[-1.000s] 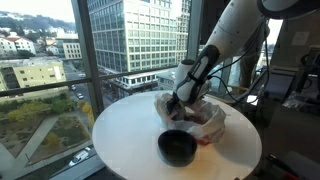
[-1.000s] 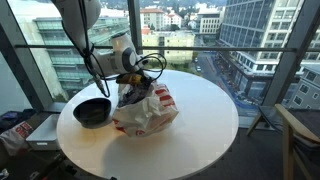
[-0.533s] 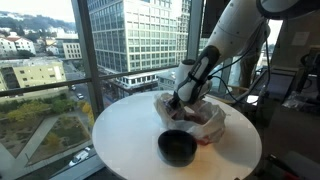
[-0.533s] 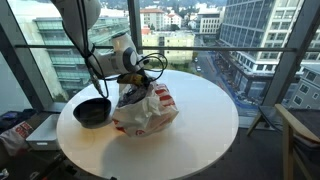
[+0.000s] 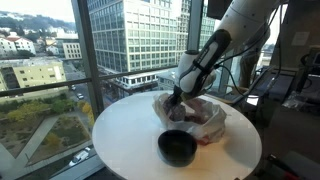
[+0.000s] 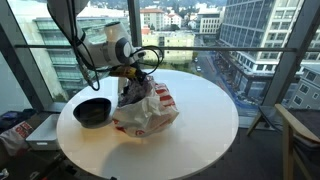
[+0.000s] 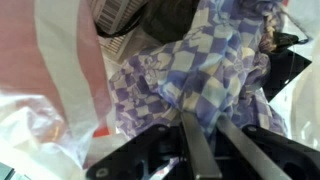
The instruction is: Remove the bowl, clothing, eraser and torch from the plastic bag.
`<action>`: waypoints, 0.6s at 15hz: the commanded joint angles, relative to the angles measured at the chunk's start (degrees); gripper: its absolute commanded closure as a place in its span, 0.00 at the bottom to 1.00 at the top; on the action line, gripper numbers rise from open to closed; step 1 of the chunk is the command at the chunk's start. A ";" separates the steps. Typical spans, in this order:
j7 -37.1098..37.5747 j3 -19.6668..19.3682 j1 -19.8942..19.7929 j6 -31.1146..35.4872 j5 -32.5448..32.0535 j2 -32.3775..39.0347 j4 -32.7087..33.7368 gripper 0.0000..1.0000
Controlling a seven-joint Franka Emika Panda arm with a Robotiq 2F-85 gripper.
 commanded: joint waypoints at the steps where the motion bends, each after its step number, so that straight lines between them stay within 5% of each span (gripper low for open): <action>1: -5.95 9.46 -6.49 -5.74 2.21 -11.87 -7.31 0.93; 4: -16.50 20.94 -14.04 -12.45 12.41 -19.30 -10.41 0.93; 9: -22.08 22.71 -12.70 -17.89 13.76 -32.45 -13.53 0.91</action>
